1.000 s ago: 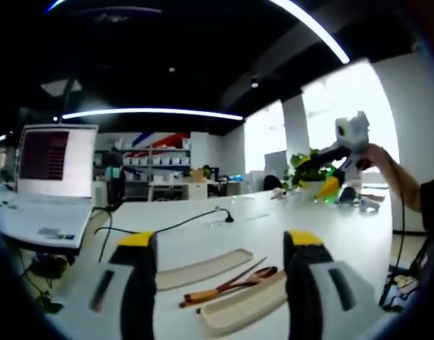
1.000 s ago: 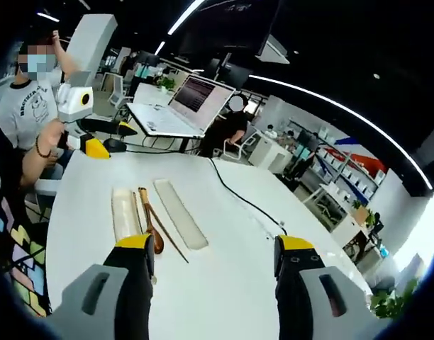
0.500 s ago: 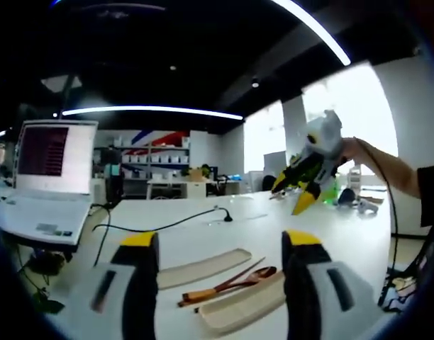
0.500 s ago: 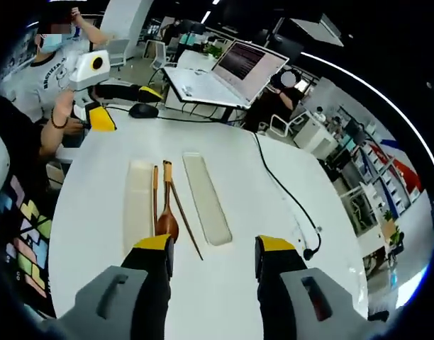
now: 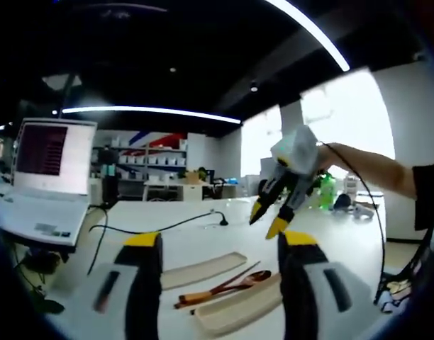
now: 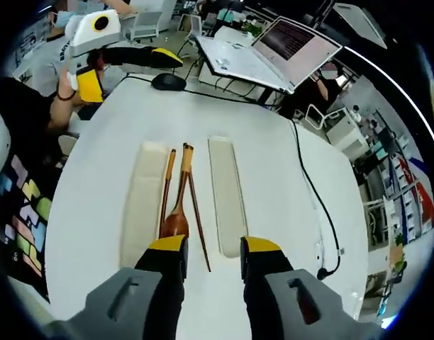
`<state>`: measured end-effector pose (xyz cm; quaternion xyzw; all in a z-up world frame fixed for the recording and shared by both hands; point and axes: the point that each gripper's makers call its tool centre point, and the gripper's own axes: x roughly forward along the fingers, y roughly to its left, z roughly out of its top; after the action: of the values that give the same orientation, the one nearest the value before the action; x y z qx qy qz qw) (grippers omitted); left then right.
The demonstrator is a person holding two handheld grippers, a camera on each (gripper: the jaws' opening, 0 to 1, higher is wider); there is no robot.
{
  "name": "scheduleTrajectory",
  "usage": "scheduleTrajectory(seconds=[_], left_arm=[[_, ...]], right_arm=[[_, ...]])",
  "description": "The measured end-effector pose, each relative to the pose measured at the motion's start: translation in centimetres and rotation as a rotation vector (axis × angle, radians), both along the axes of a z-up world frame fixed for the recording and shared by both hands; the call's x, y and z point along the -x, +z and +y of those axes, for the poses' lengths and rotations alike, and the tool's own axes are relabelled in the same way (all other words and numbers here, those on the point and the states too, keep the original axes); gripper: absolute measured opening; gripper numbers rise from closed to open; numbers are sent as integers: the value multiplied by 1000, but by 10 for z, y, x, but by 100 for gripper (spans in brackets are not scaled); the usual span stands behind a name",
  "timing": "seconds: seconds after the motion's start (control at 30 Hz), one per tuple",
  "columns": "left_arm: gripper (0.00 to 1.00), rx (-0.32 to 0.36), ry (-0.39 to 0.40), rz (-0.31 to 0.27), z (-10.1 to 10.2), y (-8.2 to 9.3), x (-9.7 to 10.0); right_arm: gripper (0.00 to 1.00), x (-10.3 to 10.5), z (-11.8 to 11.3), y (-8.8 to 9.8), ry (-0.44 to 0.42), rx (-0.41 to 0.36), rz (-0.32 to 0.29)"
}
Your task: Arrange the utensils inside the cutlery case until each visible utensil rests in its matching compartment.
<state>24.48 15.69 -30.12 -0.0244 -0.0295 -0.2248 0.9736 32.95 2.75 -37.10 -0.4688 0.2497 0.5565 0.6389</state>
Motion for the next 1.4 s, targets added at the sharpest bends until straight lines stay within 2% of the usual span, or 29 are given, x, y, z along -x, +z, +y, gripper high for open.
scheduleTrajectory(seconds=[0.1,0.17,0.23,0.33,0.5,0.63,0.8,1.0,1.13,1.23,1.4], left_arm=[[68,2,-3,-5,0,1,2],[73,15,10,-5,2,3,2],[76,10,21,-14,4,4,1],[71,-7,15,-15,3,3,2],[71,-44,18,-11,1,-1,2],[70,-38,15,-5,1,-2,4],[70,-35,11,-7,1,-1,5],[69,-75,32,-4,5,-3,0],[69,-72,20,0,3,-3,1],[69,-70,20,0,4,-3,1],[69,-72,18,8,3,-5,1]], right_arm=[[30,-3,8,-14,7,27,18],[29,-4,12,-24,-12,51,46],[25,-6,19,-31,11,59,46],[23,-11,30,-41,1,44,77],[22,-8,37,-59,24,51,91],[20,-13,39,-71,16,68,98],[18,-14,45,-77,29,58,135],[16,-10,46,-87,37,79,172],[15,-12,47,-91,30,80,175],[14,-7,48,-93,24,82,217],[14,-9,51,-96,28,97,204]])
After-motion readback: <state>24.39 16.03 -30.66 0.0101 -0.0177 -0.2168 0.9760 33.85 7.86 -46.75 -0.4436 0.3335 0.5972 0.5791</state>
